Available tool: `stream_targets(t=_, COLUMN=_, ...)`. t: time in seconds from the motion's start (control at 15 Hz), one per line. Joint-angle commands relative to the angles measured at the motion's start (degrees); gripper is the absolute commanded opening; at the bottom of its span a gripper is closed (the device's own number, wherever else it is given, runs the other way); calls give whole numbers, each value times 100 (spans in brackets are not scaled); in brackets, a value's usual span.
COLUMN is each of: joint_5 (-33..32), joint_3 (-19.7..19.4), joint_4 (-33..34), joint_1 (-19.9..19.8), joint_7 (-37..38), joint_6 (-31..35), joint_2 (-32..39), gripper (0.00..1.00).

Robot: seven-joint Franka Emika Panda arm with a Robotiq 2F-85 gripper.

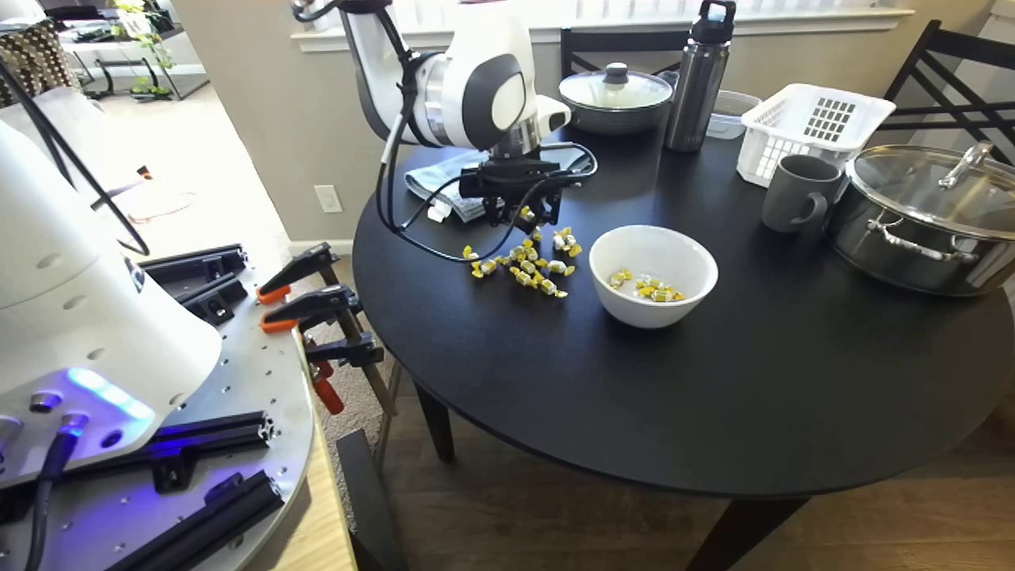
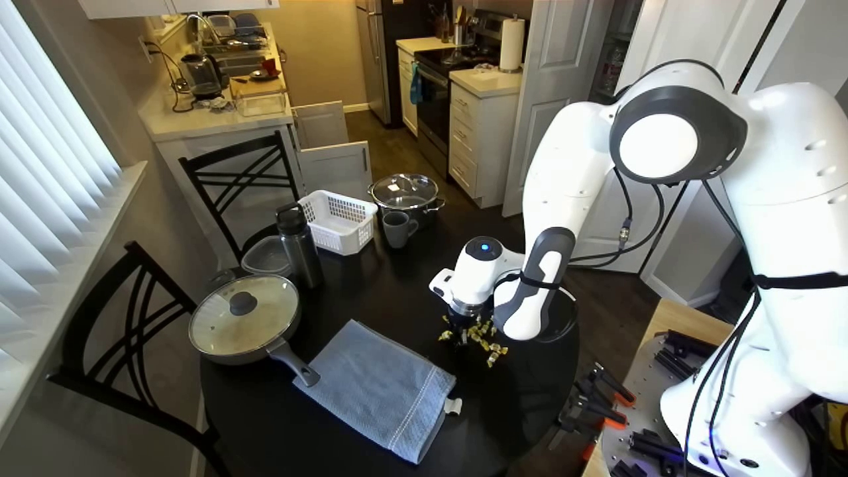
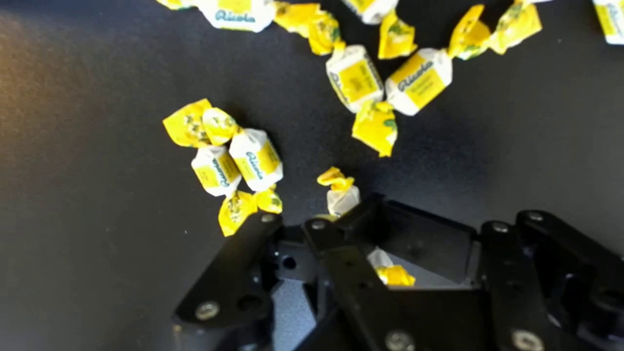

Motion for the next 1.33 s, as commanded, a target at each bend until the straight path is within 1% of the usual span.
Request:
stream_targets(t=0.0, joint_5=148, joint_3=68, joint_4=-229, joint_1=-48, joint_7=-123, joint_6=133, joint_2=-267, gripper=0)
stream_targets(t=0.13, joint_5=121, joint_3=6, joint_4=-318, joint_1=-6, joint_7=-117, joint_6=207, joint_2=-413, gripper=0)
stream_targets(t=0.2, joint_5=123, joint_3=-110, joint_4=-341, joint_1=93, joint_7=-73, joint_6=257, joint_2=-477, gripper=25)
stream_targets(t=0.27, joint_5=-46, joint_3=-230, joint_4=-342, joint_1=163, joint_7=81, joint_6=350, joint_2=-513, gripper=27)
stream_targets(t=0.33, joint_5=-86, joint_3=-290, joint_4=-339, joint_1=175, joint_7=35, joint_6=473, joint_2=-515, gripper=32)
stream_targets(t=0.53, joint_5=-149, joint_3=-414, joint_4=-287, joint_1=211, joint_7=-61, joint_6=613, joint_2=-478, gripper=52)
stream_targets(t=0.67, joint_5=-187, joint_3=-354, joint_4=-243, joint_1=113, joint_7=-124, joint_6=627, joint_2=-390, gripper=63)
stream_targets(t=0.73, joint_5=-214, joint_3=-228, joint_4=-211, joint_1=-25, joint_7=-176, joint_6=613, joint_2=-325, gripper=70)
stream_targets(t=0.8, joint_5=-56, joint_3=-81, joint_4=-198, joint_1=-150, joint_7=-382, joint_6=579, joint_2=-272, gripper=76)
stream_targets(t=1.0, joint_5=-74, joint_3=132, joint_4=-153, joint_1=-387, joint_7=-530, joint_6=509, joint_2=-132, gripper=96)
stream_targets(t=1.13, joint_5=-77, joint_3=221, joint_4=-128, joint_1=-525, joint_7=-606, joint_6=485, joint_2=-41, gripper=100)
stream_targets(t=1.2, joint_5=-73, joint_3=240, joint_4=-110, joint_1=-569, joint_7=-637, joint_6=467, joint_2=2, gripper=100)
stream_targets(t=1.27, joint_5=-71, joint_3=299, joint_4=-103, joint_1=-658, joint_7=-668, joint_6=460, joint_2=36, gripper=71)
